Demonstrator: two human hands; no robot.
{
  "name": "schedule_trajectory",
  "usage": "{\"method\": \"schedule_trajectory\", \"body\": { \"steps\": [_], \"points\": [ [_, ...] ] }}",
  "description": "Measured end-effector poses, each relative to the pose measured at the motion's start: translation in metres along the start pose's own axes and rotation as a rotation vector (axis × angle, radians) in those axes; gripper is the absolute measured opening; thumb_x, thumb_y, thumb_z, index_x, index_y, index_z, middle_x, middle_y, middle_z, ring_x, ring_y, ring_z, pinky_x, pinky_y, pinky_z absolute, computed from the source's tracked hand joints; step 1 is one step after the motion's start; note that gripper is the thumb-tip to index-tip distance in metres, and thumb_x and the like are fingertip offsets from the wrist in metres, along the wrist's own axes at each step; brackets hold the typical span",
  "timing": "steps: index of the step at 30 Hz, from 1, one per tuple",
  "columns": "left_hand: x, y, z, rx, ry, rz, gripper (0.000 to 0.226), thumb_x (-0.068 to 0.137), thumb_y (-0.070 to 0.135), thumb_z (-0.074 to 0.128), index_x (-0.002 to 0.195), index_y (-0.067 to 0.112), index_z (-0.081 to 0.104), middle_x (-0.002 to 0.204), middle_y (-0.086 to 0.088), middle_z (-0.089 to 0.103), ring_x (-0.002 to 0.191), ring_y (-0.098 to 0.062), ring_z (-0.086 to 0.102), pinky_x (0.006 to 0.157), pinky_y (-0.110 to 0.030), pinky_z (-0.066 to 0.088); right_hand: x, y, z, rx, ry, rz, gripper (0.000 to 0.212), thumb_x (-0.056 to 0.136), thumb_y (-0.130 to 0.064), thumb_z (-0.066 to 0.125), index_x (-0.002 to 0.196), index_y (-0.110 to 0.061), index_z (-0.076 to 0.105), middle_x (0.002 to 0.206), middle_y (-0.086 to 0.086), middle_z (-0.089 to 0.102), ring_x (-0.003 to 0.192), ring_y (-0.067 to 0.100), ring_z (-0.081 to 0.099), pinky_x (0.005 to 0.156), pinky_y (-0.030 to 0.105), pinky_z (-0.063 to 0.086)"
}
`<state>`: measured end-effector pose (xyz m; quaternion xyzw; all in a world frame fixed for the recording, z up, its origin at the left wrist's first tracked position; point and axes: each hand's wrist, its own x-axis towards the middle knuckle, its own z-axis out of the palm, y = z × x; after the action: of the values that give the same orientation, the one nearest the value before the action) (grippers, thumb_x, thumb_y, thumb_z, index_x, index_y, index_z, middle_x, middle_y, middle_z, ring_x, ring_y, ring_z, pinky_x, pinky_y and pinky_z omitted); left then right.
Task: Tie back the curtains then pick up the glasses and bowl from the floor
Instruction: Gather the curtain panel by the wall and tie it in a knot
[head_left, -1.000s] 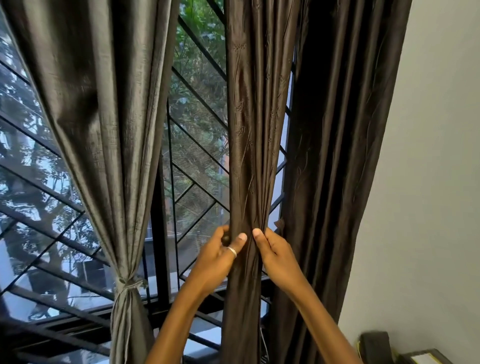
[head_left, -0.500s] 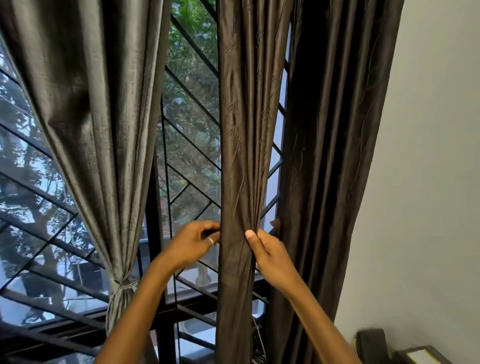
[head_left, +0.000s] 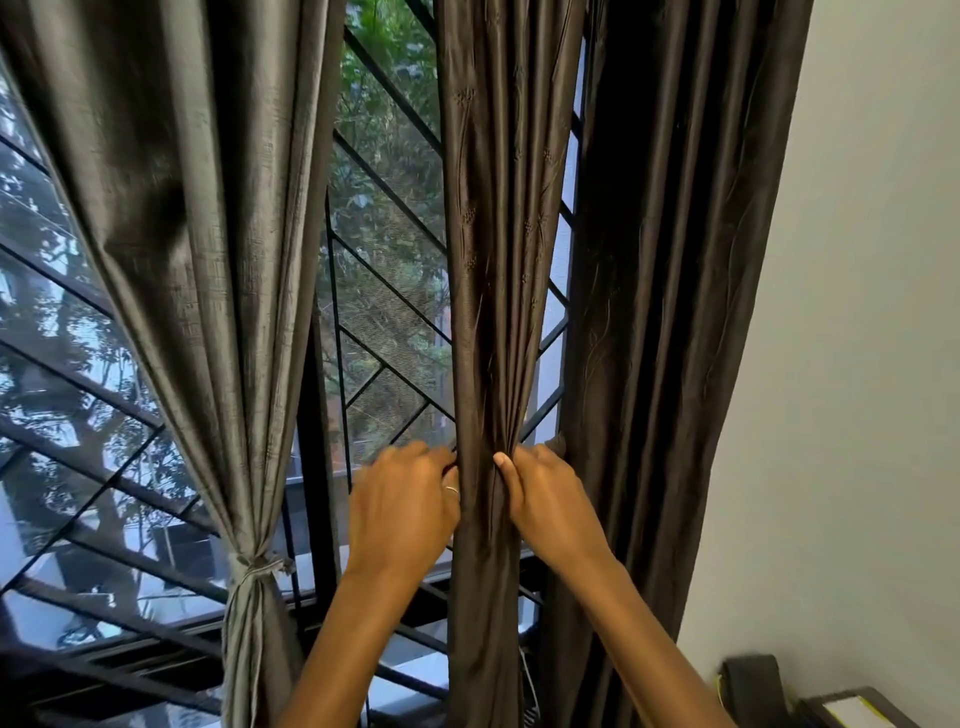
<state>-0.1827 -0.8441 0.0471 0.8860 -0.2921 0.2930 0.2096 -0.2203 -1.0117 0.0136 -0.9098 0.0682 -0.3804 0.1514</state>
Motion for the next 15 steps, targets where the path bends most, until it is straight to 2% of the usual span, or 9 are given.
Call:
{"method": "schedule_trajectory", "body": {
  "steps": [1, 2, 4, 5, 6, 8, 11, 13, 15],
  "points": [
    [-0.001, 0.0, 0.0, -0.186, -0.033, -0.04, 0.017, 0.096, 0.033, 0.054, 0.102, 0.032, 0.071, 0.084, 0.007, 0.068, 0.085, -0.018, 0.065, 0.073, -0.038, 0.055, 0.0, 0.0, -0.002, -0.021, 0.0, 0.002, 0.041, 0.105, -0.044, 0.033, 0.088, -0.014, 0.055, 0.086, 0.006, 0.055, 0.073, 0.022, 0.06, 0.064, 0.035, 0.051],
    [-0.002, -0.001, 0.002, -0.324, -0.041, -0.069, 0.018, 0.096, 0.032, 0.055, 0.108, 0.033, 0.069, 0.077, 0.006, 0.068, 0.074, -0.015, 0.065, 0.065, -0.038, 0.055, -0.001, -0.001, -0.005, -0.039, -0.003, 0.006, 0.041, 0.105, -0.045, 0.033, 0.09, -0.014, 0.056, 0.088, 0.006, 0.056, 0.074, 0.023, 0.061, 0.065, 0.036, 0.052],
    [-0.004, 0.0, 0.003, -0.459, -0.007, -0.068, 0.025, 0.096, 0.03, 0.057, 0.12, 0.037, 0.058, 0.065, 0.004, 0.062, 0.061, -0.01, 0.061, 0.058, -0.039, 0.053, -0.001, -0.003, -0.009, -0.068, -0.014, 0.016, 0.04, 0.105, -0.045, 0.033, 0.093, -0.015, 0.056, 0.09, 0.007, 0.057, 0.076, 0.025, 0.062, 0.066, 0.037, 0.053],
    [-0.005, 0.002, 0.003, -0.512, -0.007, -0.048, 0.025, 0.096, 0.028, 0.057, 0.117, 0.04, 0.052, 0.061, 0.003, 0.058, 0.056, -0.01, 0.058, 0.055, -0.039, 0.05, 0.0, -0.004, -0.011, -0.075, -0.019, 0.018, 0.04, 0.105, -0.044, 0.034, 0.093, -0.014, 0.057, 0.091, 0.008, 0.057, 0.077, 0.027, 0.062, 0.066, 0.038, 0.053],
    [-0.007, 0.003, 0.004, -0.553, -0.028, -0.023, 0.023, 0.095, 0.027, 0.057, 0.11, 0.043, 0.049, 0.058, 0.002, 0.055, 0.053, -0.011, 0.055, 0.053, -0.039, 0.047, 0.0, -0.006, -0.013, -0.083, -0.024, 0.023, 0.039, 0.106, -0.043, 0.035, 0.094, -0.014, 0.058, 0.091, 0.01, 0.057, 0.078, 0.029, 0.063, 0.066, 0.039, 0.052],
    [-0.008, 0.008, 0.005, -0.589, -0.121, 0.01, 0.016, 0.094, 0.026, 0.056, 0.1, 0.041, 0.056, 0.06, 0.006, 0.059, 0.051, -0.009, 0.054, 0.05, -0.033, 0.043, 0.002, -0.009, -0.019, -0.104, -0.041, 0.042, 0.038, 0.105, -0.041, 0.037, 0.095, -0.012, 0.06, 0.093, 0.011, 0.058, 0.084, 0.033, 0.063, 0.067, 0.039, 0.048],
    [-0.005, 0.012, 0.007, -0.566, -0.252, -0.006, 0.017, 0.091, 0.027, 0.06, 0.094, 0.04, 0.07, 0.056, 0.025, 0.061, 0.048, -0.001, 0.054, 0.049, -0.022, 0.039, 0.006, -0.016, -0.029, -0.14, -0.105, 0.101, 0.037, 0.104, -0.041, 0.042, 0.085, -0.013, 0.057, 0.095, 0.012, 0.062, 0.091, 0.036, 0.063, 0.067, 0.038, 0.045],
    [-0.001, 0.012, 0.006, -0.545, -0.324, -0.039, 0.017, 0.09, 0.029, 0.061, 0.098, 0.035, 0.074, 0.05, 0.018, 0.059, 0.044, -0.002, 0.051, 0.046, -0.021, 0.037, 0.011, -0.02, -0.038, -0.152, -0.166, 0.163, 0.041, 0.101, -0.044, 0.045, 0.07, -0.018, 0.047, 0.095, 0.014, 0.066, 0.092, 0.037, 0.063, 0.066, 0.037, 0.043],
    [0.003, 0.011, 0.005, -0.597, -0.374, -0.068, 0.017, 0.09, 0.033, 0.059, 0.093, 0.031, 0.076, 0.061, 0.005, 0.068, 0.05, -0.007, 0.058, 0.052, -0.03, 0.049, 0.02, -0.022, -0.048, -0.132, -0.253, 0.237, 0.044, 0.098, -0.042, 0.051, 0.062, -0.016, 0.045, 0.083, 0.012, 0.066, 0.087, 0.035, 0.064, 0.065, 0.034, 0.042]
  ]
}}
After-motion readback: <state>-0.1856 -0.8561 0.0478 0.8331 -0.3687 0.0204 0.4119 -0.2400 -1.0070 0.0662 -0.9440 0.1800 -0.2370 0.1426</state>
